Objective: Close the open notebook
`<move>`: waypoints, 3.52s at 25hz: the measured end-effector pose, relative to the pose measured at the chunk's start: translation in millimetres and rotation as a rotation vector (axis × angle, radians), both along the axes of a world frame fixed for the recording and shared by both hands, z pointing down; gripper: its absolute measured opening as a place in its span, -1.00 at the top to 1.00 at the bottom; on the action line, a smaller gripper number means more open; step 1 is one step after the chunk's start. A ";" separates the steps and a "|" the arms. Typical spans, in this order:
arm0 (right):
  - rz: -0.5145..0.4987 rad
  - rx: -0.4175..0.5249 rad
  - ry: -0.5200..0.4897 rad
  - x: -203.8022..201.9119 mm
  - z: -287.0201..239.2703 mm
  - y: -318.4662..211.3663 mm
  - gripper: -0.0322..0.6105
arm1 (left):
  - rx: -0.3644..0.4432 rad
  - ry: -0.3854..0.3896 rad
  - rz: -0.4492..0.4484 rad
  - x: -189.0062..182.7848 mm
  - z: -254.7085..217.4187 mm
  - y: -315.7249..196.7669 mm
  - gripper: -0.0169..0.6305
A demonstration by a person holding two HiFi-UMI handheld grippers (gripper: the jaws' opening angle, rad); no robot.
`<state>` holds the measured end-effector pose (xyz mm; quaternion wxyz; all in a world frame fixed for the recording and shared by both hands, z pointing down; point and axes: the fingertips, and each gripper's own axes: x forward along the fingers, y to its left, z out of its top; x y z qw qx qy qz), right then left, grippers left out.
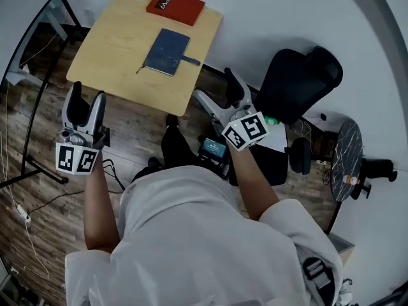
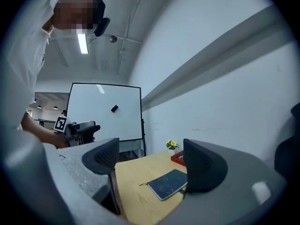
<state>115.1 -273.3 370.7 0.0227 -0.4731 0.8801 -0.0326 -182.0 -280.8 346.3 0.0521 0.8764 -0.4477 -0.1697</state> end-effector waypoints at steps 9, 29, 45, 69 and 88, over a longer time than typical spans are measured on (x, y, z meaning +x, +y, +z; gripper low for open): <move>0.076 0.027 0.023 7.7 2.1 89.4 -0.45 | -0.077 -0.019 0.024 0.1 30.4 75.6 -0.03; -0.004 0.043 0.134 62.4 30.1 261.1 -0.45 | -0.140 -0.234 0.023 113.9 34.7 262.3 0.03; 0.009 -0.004 -0.022 36.6 32.4 314.6 -0.45 | -0.189 -0.189 -0.040 86.6 56.6 316.5 0.04; 0.024 -0.004 0.032 -15.0 19.8 305.0 -0.45 | -0.158 -0.155 -0.041 31.4 44.5 311.8 0.09; 0.001 0.031 0.030 -26.4 10.3 305.8 -0.45 | -0.144 -0.150 -0.051 27.9 32.8 334.2 0.10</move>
